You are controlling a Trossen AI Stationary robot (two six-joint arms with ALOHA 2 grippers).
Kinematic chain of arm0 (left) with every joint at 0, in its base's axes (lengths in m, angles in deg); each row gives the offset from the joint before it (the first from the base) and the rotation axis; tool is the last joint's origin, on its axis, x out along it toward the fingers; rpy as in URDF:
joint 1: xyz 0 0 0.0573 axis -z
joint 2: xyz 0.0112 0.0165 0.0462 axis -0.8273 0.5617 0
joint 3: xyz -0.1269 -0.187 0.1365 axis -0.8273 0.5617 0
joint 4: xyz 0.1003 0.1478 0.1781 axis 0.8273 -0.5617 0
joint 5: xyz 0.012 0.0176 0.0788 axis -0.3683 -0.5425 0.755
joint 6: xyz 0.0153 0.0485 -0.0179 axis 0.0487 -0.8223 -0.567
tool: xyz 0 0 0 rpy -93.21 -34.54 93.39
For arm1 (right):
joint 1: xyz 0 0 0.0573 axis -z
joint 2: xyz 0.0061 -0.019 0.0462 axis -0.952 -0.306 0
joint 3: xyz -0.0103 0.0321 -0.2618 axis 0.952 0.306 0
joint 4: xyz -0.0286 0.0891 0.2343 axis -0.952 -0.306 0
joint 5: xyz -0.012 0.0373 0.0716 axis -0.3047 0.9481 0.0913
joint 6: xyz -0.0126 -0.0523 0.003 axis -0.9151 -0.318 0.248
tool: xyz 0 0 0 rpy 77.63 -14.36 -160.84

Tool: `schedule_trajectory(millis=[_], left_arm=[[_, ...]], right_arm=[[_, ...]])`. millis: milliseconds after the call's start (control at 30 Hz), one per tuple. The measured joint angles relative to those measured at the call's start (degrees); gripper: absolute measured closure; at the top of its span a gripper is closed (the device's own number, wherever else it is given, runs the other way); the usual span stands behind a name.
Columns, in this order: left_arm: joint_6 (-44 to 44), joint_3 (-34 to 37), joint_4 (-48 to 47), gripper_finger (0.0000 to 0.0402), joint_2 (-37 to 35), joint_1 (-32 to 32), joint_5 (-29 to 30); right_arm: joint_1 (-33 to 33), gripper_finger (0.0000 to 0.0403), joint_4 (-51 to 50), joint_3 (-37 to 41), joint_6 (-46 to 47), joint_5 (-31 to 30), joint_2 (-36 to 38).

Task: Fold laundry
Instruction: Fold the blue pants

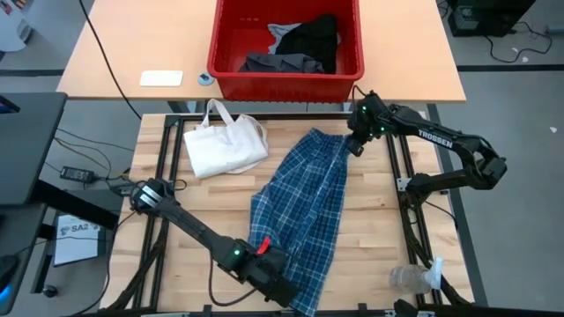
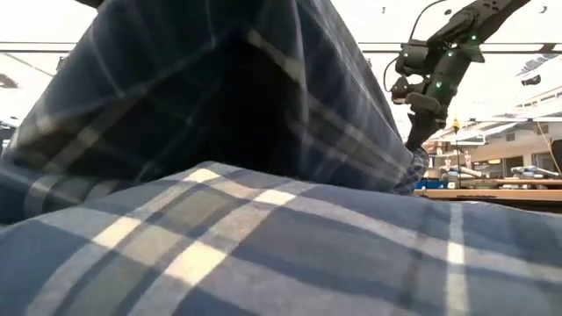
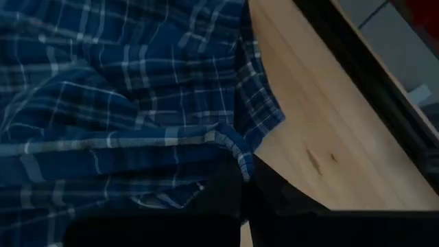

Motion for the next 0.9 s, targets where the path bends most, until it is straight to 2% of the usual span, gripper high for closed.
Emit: schedule_trajectory(millis=[100,200,367,500,633,800,900], left_arm=[[1.2,0.0,5.7,0.039,2.0,0.3,0.1],[2.4,0.0,9.9,0.037,4.0,0.3,0.0],[6.3,0.0,12.1,0.0312,4.7,0.3,0.0],[9.3,0.0,15.0,0.0258,4.8,0.5,0.1],[10.8,0.0,19.0,0.0216,4.7,1.5,0.1],[12.1,0.0,19.1,0.0187,4.7,2.3,0.1],[11.9,0.0,19.9,0.0178,4.7,2.2,0.2]], right_arm=[[0.0,0.038,-0.6,0.8,-0.9,0.3,0.0],[0.0,0.0346,-0.5,0.9,-0.8,-0.2,0.0],[0.0,0.0277,-0.8,0.9,1.7,-3.1,0.0],[0.0,0.0224,-6.8,-1.1,3.3,-7.2,0.1],[0.0,0.0185,-13.9,-2.5,5.7,-7.3,1.8],[0.0,0.0158,-14.3,-2.7,9.7,-2.5,6.6],[0.1,0.0151,-12.0,-2.6,11.4,6.4,8.8]])
